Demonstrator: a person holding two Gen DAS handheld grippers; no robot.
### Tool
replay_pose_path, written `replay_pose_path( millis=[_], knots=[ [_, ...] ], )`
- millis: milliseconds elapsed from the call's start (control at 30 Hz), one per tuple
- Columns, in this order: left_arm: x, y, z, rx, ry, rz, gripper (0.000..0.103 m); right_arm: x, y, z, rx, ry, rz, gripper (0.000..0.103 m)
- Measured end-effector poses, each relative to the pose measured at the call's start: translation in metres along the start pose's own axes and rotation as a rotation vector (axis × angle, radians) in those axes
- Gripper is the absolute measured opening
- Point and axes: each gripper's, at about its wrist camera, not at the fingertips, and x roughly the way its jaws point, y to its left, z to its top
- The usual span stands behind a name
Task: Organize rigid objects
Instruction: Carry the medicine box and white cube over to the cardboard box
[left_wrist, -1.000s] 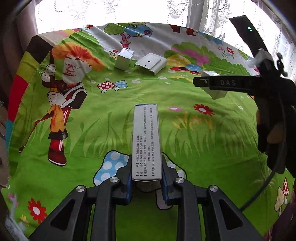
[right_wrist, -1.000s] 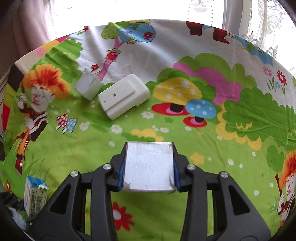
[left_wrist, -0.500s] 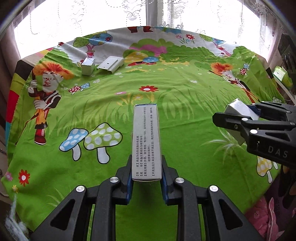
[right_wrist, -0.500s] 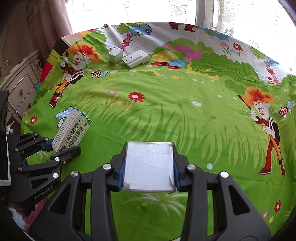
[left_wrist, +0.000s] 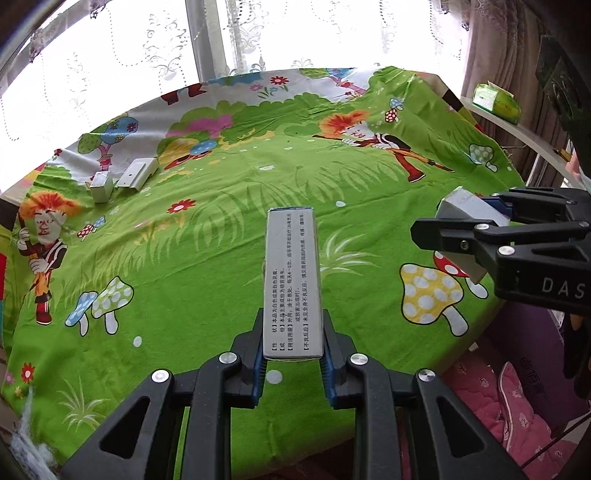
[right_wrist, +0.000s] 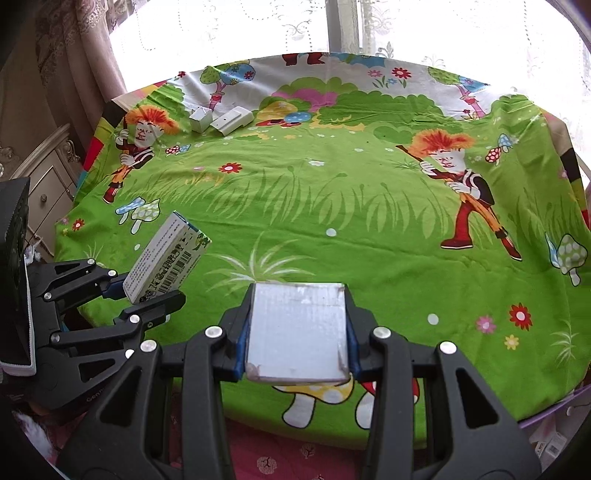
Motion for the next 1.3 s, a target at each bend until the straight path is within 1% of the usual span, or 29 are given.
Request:
replay_pose_path(
  millis=[500,667,900,1000,1133,1300],
  knots=[
    [-0.007,-0.054,0.008,0.137,0.004,-0.024,0.025,-0.044,-0.047,-0.037,0.081,-0.038,-0.055,0.044],
    [-0.01,-0.084,0.013,0.223,0.0,-0.049,0.025,-0.062,-0.066,-0.054,0.11,-0.047,-0.089,0.044],
    [-0.015,-0.141,0.02,0.353,-0.005,-0.132,0.025,-0.088,-0.101,-0.083,0.2,-0.045,-0.145,0.044],
    [-0.017,-0.167,0.022,0.4,0.009,-0.179,0.025,-0.098,-0.113,-0.096,0.229,-0.045,-0.172,0.044],
    [-0.019,-0.202,0.02,0.489,0.011,-0.208,0.025,-0.111,-0.128,-0.113,0.257,-0.038,-0.228,0.044],
    [-0.022,-0.233,0.017,0.548,0.021,-0.253,0.025,-0.127,-0.15,-0.133,0.305,-0.039,-0.277,0.044]
  ],
)
